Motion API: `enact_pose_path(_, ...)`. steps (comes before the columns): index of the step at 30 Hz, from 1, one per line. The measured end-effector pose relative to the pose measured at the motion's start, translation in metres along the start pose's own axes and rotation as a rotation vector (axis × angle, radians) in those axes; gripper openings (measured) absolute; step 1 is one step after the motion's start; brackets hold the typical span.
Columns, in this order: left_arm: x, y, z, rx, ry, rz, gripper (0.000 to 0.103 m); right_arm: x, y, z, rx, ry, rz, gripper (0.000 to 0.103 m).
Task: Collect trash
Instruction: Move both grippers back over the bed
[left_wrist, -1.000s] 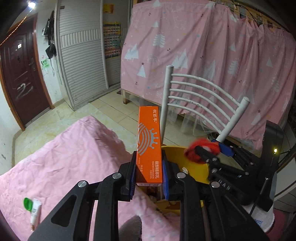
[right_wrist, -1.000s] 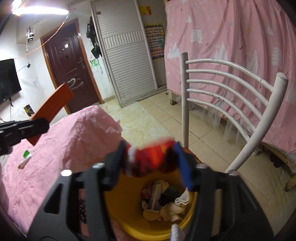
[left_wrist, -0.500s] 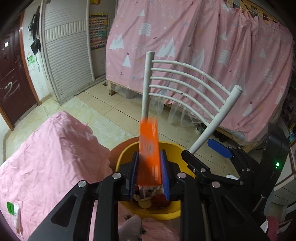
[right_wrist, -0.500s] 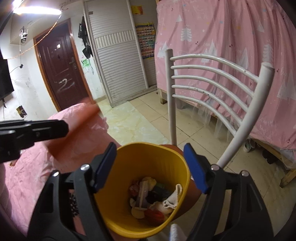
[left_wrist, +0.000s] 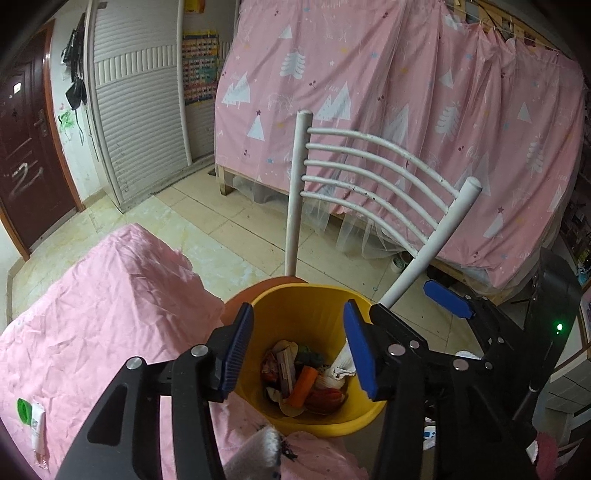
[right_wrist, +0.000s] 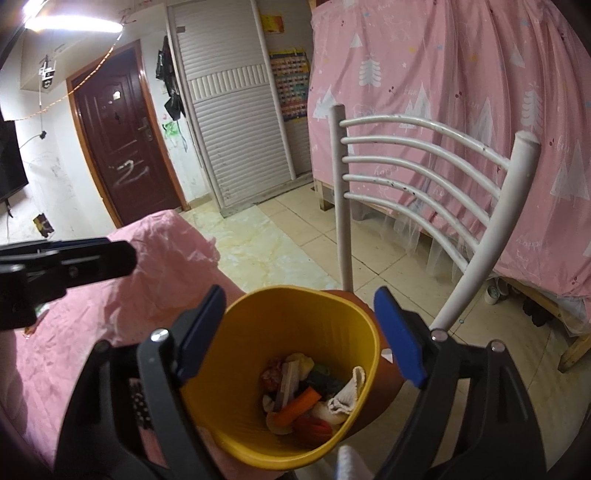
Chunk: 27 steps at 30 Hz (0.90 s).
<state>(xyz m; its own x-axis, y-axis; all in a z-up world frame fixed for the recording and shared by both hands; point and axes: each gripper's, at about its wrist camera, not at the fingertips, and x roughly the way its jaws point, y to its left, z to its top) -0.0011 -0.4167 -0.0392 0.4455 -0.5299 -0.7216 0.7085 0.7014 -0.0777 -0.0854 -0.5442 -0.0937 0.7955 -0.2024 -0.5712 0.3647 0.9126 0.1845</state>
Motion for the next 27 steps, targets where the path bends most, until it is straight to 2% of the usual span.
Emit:
enact_pose_path(6,-0.030,0.016,-0.007,-0.018,-0.061,0.041,0.057,-0.016,0.021,0.009,-0.031,-0.039,0.034,0.090)
enact_pose_path(13,-0.073,0.052,-0.018,-0.074,-0.148,0.131,0.077,-0.030,0.058,0.018,-0.077,-0.080,0.078,0.094)
enact_pose_path(19,-0.110,0.090,-0.032,-0.147,-0.205,0.238,0.083,-0.038,0.105,0.024,-0.134,-0.101,0.140,0.096)
enact_pose_path(27,-0.151,0.140,-0.058,-0.235,-0.237,0.411,0.084,-0.045,0.165,0.019,-0.195,-0.108,0.244,0.097)
